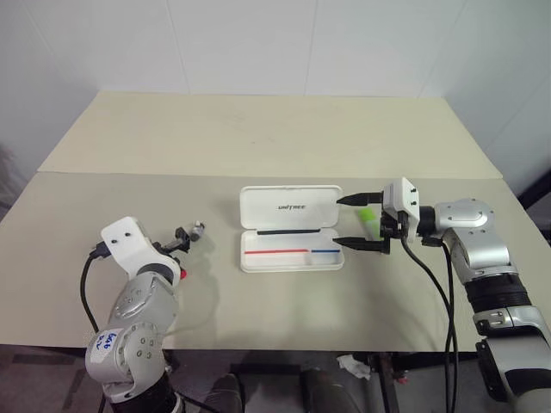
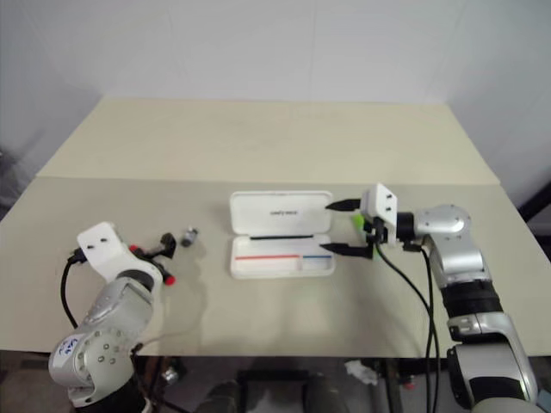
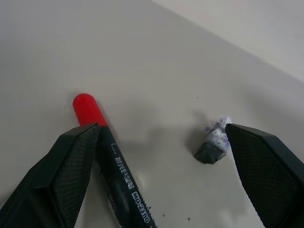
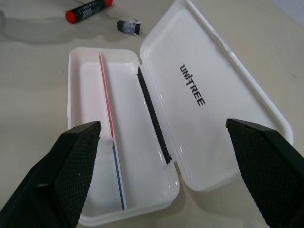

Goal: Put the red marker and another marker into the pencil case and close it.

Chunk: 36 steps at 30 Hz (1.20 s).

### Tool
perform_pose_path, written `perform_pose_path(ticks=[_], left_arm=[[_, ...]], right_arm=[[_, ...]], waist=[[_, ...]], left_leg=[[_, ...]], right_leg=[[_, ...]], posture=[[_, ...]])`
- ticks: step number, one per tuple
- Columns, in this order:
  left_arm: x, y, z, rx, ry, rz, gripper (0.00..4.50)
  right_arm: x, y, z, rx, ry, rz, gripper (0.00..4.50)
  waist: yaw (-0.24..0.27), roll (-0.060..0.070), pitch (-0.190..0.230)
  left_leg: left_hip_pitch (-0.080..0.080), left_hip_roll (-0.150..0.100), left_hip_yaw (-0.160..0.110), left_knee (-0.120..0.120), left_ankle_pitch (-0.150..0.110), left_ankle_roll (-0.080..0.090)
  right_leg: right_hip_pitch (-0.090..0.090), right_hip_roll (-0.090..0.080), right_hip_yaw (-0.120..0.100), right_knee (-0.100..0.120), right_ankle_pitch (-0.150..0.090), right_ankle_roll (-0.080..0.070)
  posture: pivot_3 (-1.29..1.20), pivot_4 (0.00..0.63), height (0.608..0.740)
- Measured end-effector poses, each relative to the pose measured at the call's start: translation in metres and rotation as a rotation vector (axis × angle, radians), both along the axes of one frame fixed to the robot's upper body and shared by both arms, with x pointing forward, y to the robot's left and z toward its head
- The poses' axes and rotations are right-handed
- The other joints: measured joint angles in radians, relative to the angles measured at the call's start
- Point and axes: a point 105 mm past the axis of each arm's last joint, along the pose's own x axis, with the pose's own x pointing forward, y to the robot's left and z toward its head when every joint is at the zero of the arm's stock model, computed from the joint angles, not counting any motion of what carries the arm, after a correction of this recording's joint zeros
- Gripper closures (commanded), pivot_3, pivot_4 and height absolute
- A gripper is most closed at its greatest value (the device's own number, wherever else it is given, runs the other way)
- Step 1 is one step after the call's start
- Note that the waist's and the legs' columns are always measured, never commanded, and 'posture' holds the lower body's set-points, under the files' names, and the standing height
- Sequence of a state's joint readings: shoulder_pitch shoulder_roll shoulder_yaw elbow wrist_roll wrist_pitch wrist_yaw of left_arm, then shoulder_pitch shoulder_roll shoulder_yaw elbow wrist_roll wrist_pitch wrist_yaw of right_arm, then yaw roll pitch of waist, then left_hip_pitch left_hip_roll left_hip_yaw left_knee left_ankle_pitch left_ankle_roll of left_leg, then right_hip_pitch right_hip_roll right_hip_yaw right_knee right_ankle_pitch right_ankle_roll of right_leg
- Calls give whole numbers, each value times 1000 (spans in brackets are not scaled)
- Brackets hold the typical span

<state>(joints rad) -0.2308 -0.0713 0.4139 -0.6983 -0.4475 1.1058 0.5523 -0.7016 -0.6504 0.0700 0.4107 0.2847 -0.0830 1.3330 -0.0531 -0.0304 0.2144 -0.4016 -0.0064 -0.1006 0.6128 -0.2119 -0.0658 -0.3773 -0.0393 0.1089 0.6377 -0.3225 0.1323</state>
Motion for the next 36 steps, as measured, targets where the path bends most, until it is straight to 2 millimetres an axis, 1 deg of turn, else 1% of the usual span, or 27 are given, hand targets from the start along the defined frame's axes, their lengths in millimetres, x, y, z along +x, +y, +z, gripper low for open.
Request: perform_pose_path(ticks=[3, 8, 16, 19, 23, 24, 29, 30, 33, 36], left_arm=[[-3, 3, -8, 3, 59, 15, 0], [-7, 1, -21, 7, 162, -9, 0], [-3, 0, -19, 0, 198, -17, 0], [-1, 1, -18, -1, 220, -28, 606], [1, 5, -18, -1, 243, -25, 1915], [2, 6, -18, -4, 245, -28, 2168], [11, -2, -16, -16, 237, -98, 3767], [11, -2, -15, -6, 237, -102, 3919], [13, 1, -14, 22, 238, -106, 3919], [18, 11, -8, 89, 223, -114, 3919]], right_arm=[[1, 0, -1, -6, -3, -4, 26], [1, 1, -1, -3, -7, -10, 26], [3, 0, -1, -5, -11, -22, 26], [3, 1, -1, -1, -14, -27, 0], [3, 1, -2, 3, -14, -32, 0], [3, 2, -2, 4, -14, -32, 0], [4, 2, -1, 8, -19, -38, 0], [4, 2, -1, 9, -21, -40, 0], [5, 2, -1, 11, -23, -45, 0], [5, 2, -1, 9, -25, -46, 0]], waist=[[1, 0, 0], [2, 0, 0], [2, 0, 0], [3, 0, 0], [11, 0, 0], [14, 0, 0], [21, 0, 0], [21, 0, 0], [21, 0, 0], [18, 0, 0]], left_leg=[[0, 0, 0, 0, 0, 0], [-1, 0, 0, 0, 0, 0], [0, 0, 0, 0, 0, 0], [0, -1, 0, 0, 0, 0], [0, -1, 0, 0, 0, 0], [0, -1, 0, 0, 0, 0], [0, -1, 0, 0, 1, 0], [0, 0, 0, -1, 1, 0], [0, 0, 0, -1, 0, 0], [0, 1, 0, -1, 0, -1]], right_leg=[[0, 0, 0, 0, 0, 0], [0, 0, 0, -1, 0, 0], [0, 0, 0, -1, 0, 0], [1, 0, 0, -1, 0, 0], [1, 0, -1, -1, 0, 0], [1, 0, -1, -2, 0, 0], [2, 0, -1, -4, 0, 1], [2, 0, -1, -5, 0, 1], [1, 0, -1, -5, 0, 1], [1, 1, -1, -5, 1, 0]], posture=[[0, 150, 740], [0, 150, 740], [0, 150, 740], [0, 150, 740], [0, 150, 740], [0, 150, 740], [0, 150, 740], [0, 150, 740], [0, 150, 740], [0, 150, 740]])
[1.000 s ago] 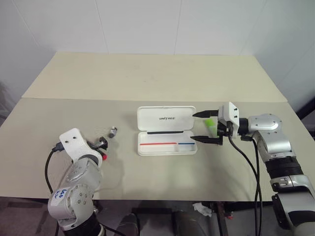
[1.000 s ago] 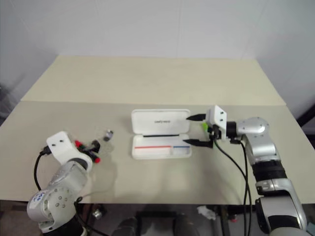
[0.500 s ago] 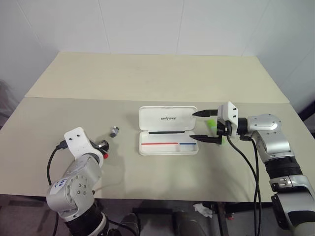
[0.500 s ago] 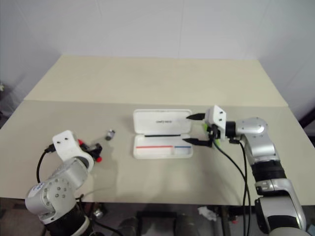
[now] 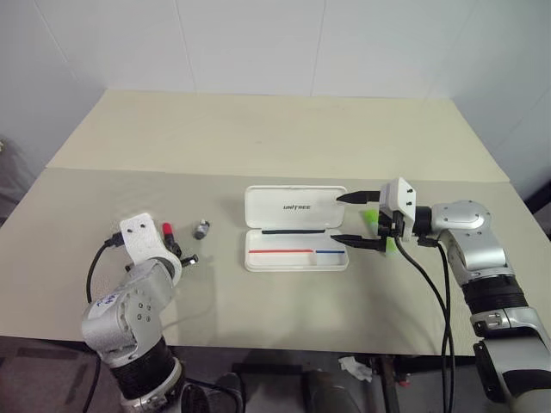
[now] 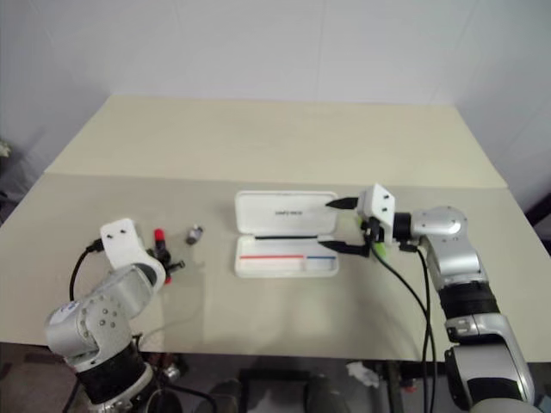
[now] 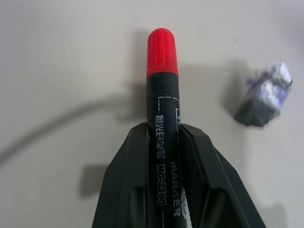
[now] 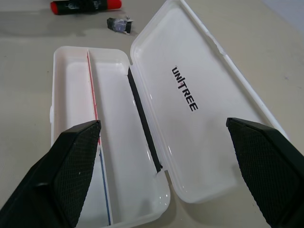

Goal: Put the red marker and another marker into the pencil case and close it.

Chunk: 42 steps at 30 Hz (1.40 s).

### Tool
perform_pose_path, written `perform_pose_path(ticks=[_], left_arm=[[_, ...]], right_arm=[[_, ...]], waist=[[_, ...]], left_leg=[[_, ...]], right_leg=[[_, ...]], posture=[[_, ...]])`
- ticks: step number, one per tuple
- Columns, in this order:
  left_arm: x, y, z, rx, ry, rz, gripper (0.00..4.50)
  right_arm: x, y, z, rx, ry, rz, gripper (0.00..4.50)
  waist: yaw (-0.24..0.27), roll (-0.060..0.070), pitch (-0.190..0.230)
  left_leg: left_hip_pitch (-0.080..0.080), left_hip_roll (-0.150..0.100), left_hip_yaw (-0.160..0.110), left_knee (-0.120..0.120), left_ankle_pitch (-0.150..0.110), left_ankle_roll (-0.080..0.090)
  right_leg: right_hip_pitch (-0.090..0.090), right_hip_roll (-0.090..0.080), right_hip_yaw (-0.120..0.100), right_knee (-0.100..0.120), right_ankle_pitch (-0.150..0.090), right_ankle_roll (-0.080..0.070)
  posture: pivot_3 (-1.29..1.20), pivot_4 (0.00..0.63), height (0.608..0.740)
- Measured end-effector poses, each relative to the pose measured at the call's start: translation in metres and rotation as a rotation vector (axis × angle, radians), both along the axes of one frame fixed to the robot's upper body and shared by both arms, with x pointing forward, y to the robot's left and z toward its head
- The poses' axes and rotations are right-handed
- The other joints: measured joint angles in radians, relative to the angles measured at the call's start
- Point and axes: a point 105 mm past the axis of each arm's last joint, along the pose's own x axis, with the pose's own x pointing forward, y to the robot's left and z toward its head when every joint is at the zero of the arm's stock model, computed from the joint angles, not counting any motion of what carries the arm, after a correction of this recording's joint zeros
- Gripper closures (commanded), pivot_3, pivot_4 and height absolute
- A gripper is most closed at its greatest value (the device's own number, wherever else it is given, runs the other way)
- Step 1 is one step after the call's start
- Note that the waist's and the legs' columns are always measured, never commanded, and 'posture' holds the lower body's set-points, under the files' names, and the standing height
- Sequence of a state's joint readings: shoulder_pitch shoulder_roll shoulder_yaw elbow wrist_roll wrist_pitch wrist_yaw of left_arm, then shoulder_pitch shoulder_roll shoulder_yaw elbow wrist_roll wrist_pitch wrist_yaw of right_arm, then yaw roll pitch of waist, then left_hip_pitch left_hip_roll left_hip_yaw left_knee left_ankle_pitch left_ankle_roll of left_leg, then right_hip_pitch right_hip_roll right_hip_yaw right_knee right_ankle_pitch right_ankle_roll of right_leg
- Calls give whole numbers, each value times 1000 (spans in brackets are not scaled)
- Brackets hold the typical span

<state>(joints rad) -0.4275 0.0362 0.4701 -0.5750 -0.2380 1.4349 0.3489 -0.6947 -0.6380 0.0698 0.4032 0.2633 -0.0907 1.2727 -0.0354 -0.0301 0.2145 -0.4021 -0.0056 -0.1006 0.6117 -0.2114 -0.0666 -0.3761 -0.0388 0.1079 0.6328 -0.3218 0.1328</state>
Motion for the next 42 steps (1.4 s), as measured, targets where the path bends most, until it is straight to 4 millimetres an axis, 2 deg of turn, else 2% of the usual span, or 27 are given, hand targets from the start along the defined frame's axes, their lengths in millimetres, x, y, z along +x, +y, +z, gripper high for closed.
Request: perform_pose_path(ticks=[2, 5, 9, 12, 14, 18, 21, 25, 29, 33, 36, 39, 42], left_arm=[[3, 6, 8, 44, -30, -20, 3919], [11, 17, 33, 170, -118, -92, 3919], [17, 13, 66, 292, -235, -281, 3919], [16, 0, 107, 400, -372, -485, 3919], [14, -12, 126, 440, -445, -608, 3919], [7, -51, 142, 463, -507, -950, 3919], [2, -78, 152, 469, -562, -1173, 3919], [1, -106, 148, 430, -552, -1406, 3919], [-8, -134, 131, 345, -507, -1633, 3919], [-9, -147, 114, 318, -434, -1763, 3919], [3, -150, 97, 356, -328, -1818, 3919], [24, -149, 79, 387, -245, -1789, 3919], [36, -148, 64, 405, -193, -1776, 3919]], right_arm=[[0, 0, 0, -3, -3, 0, 0], [0, -4, 3, -3, -15, -7, 0], [-1, -11, 8, 22, -23, -18, 0], [-3, -14, 4, 31, 1, -23, 0], [-3, -15, 0, 31, 12, -28, 0], [-2, -16, 1, 37, 12, -37, 0], [-2, -24, 4, 43, 8, -59, 0], [-5, -39, 6, 53, 12, -89, 0], [-11, -51, -5, 42, 58, -121, 0], [-16, -56, -7, 45, 54, -142, 0], [-20, -58, -7, 56, 41, -164, 0], [-26, -59, -12, 62, 47, -187, 0], [-30, -62, -16, 69, 52, -212, 0]], waist=[[-1, 0, 0], [1, 0, 0], [3, 0, 0], [4, 0, 0], [5, 1, 1], [6, 1, 1], [6, 2, 1], [5, 2, 1], [3, 2, 2], [-2, 3, 2], [1, 3, 2], [4, 3, 2], [5, 3, 2]], left_leg=[[-1, 0, 0, 0, 0, 0], [-1, 0, 0, -2, -1, 0], [-2, 1, 0, -3, -2, -1], [-2, 1, 0, -5, -3, -2], [-2, 0, 0, -7, -4, -1], [-3, 1, 0, -9, -5, 0], [-3, 0, 0, -9, -5, 0], [-3, 1, 0, -10, -5, 1], [-3, 1, 1, -10, -5, 2], [-3, 1, 1, -9, -5, 1], [-3, 1, 1, -7, -5, 2], [-3, 0, 1, -5, -5, 3], [-3, 0, 1, -6, -5, 3]], right_leg=[[0, 0, 0, -1, 0, 0], [-1, 0, 0, -2, 0, 0], [-1, -1, -1, -4, 0, 0], [-1, -1, -1, -6, -1, -1], [-1, -2, -1, -7, -1, -1], [-2, -2, -2, -7, -2, -2], [-2, -2, -2, -8, -2, -2], [-2, -2, -2, -8, -2, -2], [-3, -2, -1, -7, -3, -2], [-4, -1, 0, -5, -3, -2], [-4, -1, 0, -4, -3, -2], [-3, -2, 0, -4, -3, -1], [-3, -1, 0, -4, -3, -1]], posture=[[0, 150, 740], [0, 150, 740], [0, 150, 740], [0, 150, 740], [0, 150, 740], [0, 150, 740], [0, 150, 740], [0, 150, 740], [0, 150, 740], [0, 150, 740], [0, 150, 740], [0, 150, 740], [0, 150, 740]])
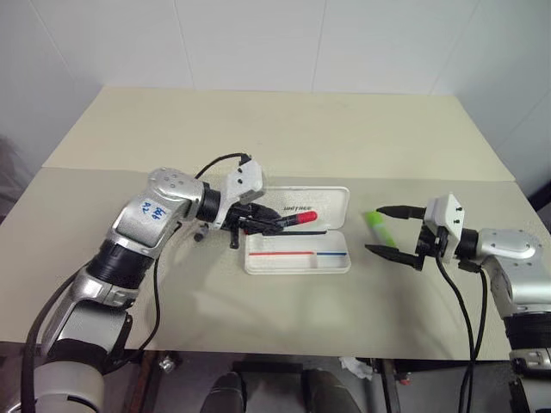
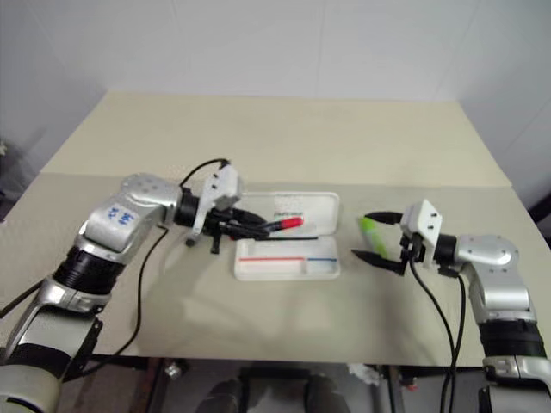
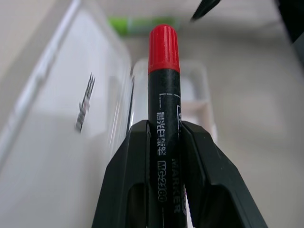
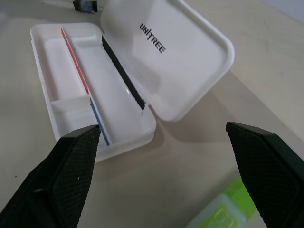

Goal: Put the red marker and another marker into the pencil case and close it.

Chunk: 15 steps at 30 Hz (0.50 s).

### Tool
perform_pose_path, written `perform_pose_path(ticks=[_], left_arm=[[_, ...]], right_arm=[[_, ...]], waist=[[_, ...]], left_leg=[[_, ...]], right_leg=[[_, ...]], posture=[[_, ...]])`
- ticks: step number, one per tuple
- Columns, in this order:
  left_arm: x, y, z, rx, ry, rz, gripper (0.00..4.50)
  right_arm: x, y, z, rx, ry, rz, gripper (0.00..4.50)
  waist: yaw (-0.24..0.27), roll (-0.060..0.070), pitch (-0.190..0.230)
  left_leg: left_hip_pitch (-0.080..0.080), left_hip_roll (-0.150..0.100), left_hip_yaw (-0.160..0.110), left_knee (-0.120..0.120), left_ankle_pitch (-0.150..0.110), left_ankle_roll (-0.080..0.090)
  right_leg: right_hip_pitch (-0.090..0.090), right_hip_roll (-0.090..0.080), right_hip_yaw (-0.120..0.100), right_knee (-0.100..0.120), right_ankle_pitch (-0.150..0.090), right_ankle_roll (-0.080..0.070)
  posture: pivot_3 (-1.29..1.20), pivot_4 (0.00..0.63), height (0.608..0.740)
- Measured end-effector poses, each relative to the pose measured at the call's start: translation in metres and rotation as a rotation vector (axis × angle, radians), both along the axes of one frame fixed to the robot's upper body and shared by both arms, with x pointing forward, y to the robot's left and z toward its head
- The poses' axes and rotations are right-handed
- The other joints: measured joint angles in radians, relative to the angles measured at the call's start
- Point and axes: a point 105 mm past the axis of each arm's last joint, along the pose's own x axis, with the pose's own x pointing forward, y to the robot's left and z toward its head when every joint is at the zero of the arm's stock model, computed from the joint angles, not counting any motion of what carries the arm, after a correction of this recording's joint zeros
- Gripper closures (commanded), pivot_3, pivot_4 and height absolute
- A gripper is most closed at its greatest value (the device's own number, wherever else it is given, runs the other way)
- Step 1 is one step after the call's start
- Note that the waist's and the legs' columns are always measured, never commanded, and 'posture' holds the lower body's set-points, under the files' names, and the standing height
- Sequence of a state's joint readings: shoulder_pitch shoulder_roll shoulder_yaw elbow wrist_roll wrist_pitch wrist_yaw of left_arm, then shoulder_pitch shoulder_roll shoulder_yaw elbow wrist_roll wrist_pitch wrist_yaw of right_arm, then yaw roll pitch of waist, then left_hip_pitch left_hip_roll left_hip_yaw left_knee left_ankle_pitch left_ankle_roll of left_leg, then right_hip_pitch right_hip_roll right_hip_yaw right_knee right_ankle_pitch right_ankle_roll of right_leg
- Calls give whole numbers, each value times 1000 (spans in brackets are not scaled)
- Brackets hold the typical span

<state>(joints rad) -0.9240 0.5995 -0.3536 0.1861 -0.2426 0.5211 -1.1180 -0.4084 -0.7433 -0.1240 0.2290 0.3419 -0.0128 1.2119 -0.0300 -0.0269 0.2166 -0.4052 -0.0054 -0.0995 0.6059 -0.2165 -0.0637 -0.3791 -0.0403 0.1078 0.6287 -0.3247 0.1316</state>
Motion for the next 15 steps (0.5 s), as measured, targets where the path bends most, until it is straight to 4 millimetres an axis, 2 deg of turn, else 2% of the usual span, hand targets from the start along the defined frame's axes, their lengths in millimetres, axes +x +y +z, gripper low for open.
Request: perform_pose_path(ticks=[3, 9, 15], left_arm=[[5, -7, -5, 9, -10, -24, 3919], [9, -21, -2, 24, -22, -76, 3919], [13, -29, -13, 38, 19, -76, 3919]], right_arm=[[-3, 2, 0, 0, -4, -9, 0], [-4, 3, -1, 2, -1, -24, 0], [-4, 3, 0, 4, -7, -34, 0]], waist=[[1, 0, 0], [0, 0, 0], [0, 0, 0]], left_leg=[[-1, 0, 0, 0, 0, 0], [-1, 0, 0, 0, 0, 0], [-1, 0, 0, 2, 0, 0]], right_leg=[[-1, 0, 0, 0, 0, 0], [-1, 0, 0, 1, 0, 0], [-1, 0, 0, 1, 0, 0]], posture=[[0, 150, 740], [0, 150, 740], [0, 150, 740]])
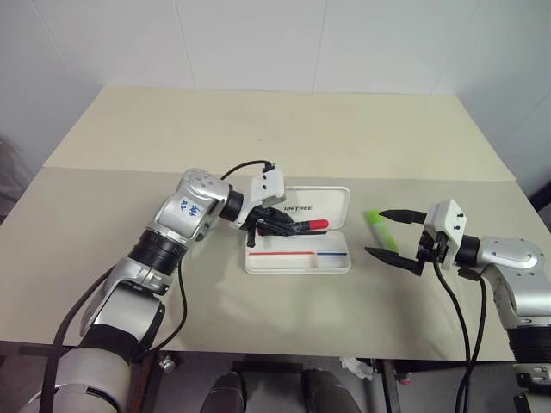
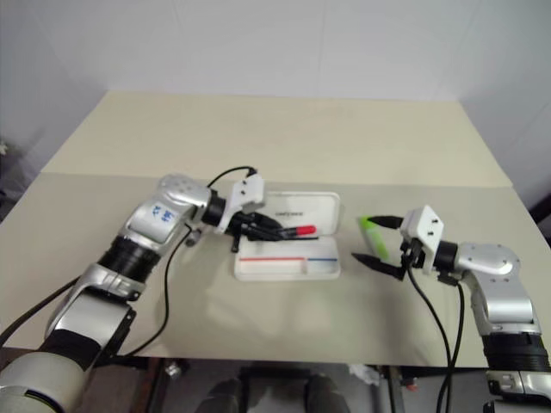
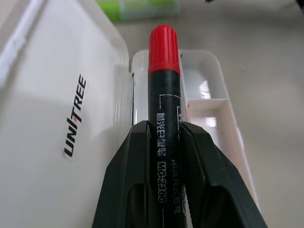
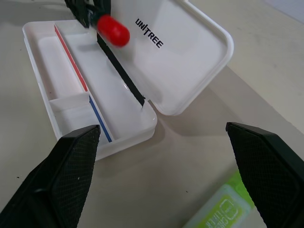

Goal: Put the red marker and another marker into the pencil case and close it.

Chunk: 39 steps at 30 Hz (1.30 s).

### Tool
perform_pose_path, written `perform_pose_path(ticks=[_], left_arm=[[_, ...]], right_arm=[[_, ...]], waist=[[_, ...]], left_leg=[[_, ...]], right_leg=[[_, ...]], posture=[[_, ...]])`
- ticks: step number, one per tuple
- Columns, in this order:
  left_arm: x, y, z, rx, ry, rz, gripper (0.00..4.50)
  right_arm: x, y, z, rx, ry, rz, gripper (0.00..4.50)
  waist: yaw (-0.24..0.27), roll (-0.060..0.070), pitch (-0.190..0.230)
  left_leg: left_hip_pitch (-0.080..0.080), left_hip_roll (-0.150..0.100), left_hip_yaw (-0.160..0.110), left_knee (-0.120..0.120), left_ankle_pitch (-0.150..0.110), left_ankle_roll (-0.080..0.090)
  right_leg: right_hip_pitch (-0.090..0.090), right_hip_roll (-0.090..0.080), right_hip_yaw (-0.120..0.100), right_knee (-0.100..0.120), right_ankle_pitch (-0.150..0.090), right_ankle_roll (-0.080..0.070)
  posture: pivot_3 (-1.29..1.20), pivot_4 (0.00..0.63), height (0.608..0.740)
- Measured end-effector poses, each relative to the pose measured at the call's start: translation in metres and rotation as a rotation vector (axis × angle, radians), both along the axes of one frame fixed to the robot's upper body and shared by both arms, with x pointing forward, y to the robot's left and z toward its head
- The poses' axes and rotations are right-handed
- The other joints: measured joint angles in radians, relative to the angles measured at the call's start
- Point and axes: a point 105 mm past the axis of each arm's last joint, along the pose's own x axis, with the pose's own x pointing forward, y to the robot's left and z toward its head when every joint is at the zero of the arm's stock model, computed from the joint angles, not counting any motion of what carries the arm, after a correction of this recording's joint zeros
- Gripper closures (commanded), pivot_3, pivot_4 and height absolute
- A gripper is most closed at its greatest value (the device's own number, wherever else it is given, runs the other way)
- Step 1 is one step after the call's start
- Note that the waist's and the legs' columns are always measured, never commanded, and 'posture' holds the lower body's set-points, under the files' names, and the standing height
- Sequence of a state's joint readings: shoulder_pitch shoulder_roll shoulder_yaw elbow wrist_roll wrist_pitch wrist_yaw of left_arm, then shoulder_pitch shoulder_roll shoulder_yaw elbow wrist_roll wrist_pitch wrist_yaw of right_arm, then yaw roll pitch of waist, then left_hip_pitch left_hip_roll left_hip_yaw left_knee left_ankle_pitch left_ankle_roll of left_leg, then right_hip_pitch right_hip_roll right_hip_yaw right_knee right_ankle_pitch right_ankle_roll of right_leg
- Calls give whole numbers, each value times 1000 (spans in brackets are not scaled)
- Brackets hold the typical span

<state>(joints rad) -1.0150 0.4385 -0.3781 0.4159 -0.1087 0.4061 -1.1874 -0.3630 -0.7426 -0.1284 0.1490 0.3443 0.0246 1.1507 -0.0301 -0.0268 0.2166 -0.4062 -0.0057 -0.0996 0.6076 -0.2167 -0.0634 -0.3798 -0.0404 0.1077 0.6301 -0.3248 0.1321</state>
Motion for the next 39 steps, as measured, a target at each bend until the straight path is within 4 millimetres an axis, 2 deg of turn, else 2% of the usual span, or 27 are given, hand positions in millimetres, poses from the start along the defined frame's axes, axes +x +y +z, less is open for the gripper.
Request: perform_pose_path(ticks=[4, 16, 21, 26, 29, 32, 35, 39], left_arm=[[1, -7, -4, -3, 20, -8, 3919], [1, -13, -7, -5, 19, -21, 17], [3, -11, -3, -20, 0, -12, 17], [-5, -10, 31, -167, -165, -29, 17], [-22, 0, 41, -270, -188, -67, 17], [-37, 10, 39, -302, -167, -97, 17], [-47, 20, 45, -346, -179, -112, 17], [-58, 43, 44, -361, -198, -96, 17]], right_arm=[[0, 1, 1, 0, -6, -1, 0], [-4, 5, -1, 1, -3, -9, 0], [-3, 3, -4, 9, 9, -42, 0], [0, 1, -16, 42, 34, -152, 0], [6, 1, -22, 80, 35, -239, 0], [12, 2, -27, 115, 34, -303, 0], [16, 1, -29, 118, 21, -357, 0], [23, -4, -38, 122, 40, -438, 0]], waist=[[1, 0, 0], [0, 0, 0], [0, 0, 0], [0, 0, 0], [-2, 0, 0], [0, 0, 0], [0, 0, 0], [-1, 0, 0]], left_leg=[[0, 0, 0, 0, 0, 0], [0, 0, 0, 4, 0, 0], [0, 0, 0, 4, 0, 0], [0, 0, 0, 4, 0, 0], [1, 0, 0, 4, 0, 0], [1, 0, 0, 4, 1, -1], [2, 0, 0, 5, 1, -1], [2, 0, 0, 4, 1, -1]], right_leg=[[0, 0, 0, 0, 0, 0], [0, 0, 0, 5, 0, 0], [0, 0, 0, 6, 0, 0], [-1, 0, 1, 6, -1, 1], [-1, 0, 1, 7, -1, 0], [-1, 0, 1, 9, -1, 0], [0, 0, 1, 9, -1, 0], [0, 0, 1, 9, -1, 0]], posture=[[0, 150, 740], [0, 150, 740], [0, 150, 740], [0, 150, 740], [0, 150, 740], [0, 150, 740], [0, 150, 740], [0, 150, 740]])
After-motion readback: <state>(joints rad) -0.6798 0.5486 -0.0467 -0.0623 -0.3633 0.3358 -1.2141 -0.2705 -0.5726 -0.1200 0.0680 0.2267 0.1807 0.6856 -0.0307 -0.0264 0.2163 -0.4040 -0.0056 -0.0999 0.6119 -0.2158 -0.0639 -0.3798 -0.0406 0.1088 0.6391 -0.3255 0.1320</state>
